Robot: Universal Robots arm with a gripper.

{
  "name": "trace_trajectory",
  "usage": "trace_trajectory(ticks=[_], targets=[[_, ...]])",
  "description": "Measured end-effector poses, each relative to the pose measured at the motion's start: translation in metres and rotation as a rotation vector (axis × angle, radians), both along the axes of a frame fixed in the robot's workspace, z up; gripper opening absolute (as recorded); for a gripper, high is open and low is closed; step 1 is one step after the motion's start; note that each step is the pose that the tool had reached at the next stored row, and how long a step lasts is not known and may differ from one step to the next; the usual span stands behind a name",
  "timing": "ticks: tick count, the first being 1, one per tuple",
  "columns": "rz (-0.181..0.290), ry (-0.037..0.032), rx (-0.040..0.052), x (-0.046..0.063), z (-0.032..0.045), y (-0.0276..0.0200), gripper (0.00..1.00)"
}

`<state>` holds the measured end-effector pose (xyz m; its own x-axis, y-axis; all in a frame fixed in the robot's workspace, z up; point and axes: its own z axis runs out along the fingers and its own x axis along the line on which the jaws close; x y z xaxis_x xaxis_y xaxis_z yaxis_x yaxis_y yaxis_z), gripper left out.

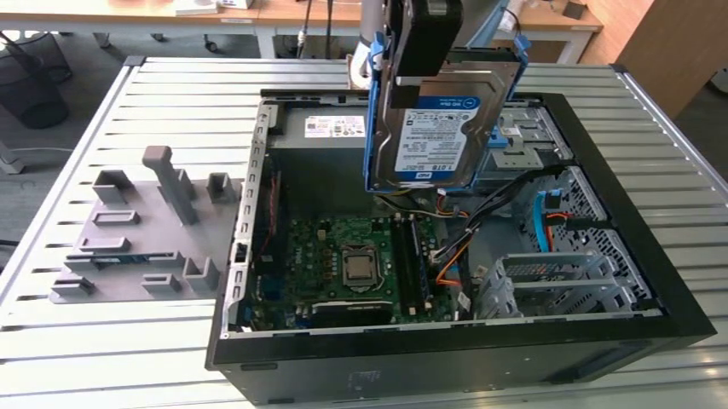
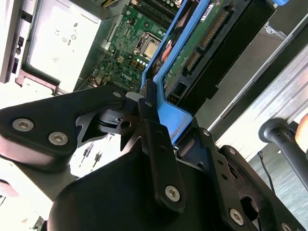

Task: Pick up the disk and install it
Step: 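Insert the disk into the insertion slot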

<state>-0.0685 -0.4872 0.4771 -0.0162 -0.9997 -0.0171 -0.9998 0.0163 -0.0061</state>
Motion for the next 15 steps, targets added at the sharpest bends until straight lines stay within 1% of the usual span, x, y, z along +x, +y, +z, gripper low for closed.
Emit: trace_trajectory(ticks=[11,13,15], targets=[[0.000,0.0000,0.0000,0.0002,0.0000,-0.0005,0.36],[0.000,0.0000,-0.0004,0.0003,0.0000,-0.0023,0.36],[0.000,0.0000,-0.0007,0.0002,0.0000,-0.0061,0.36]])
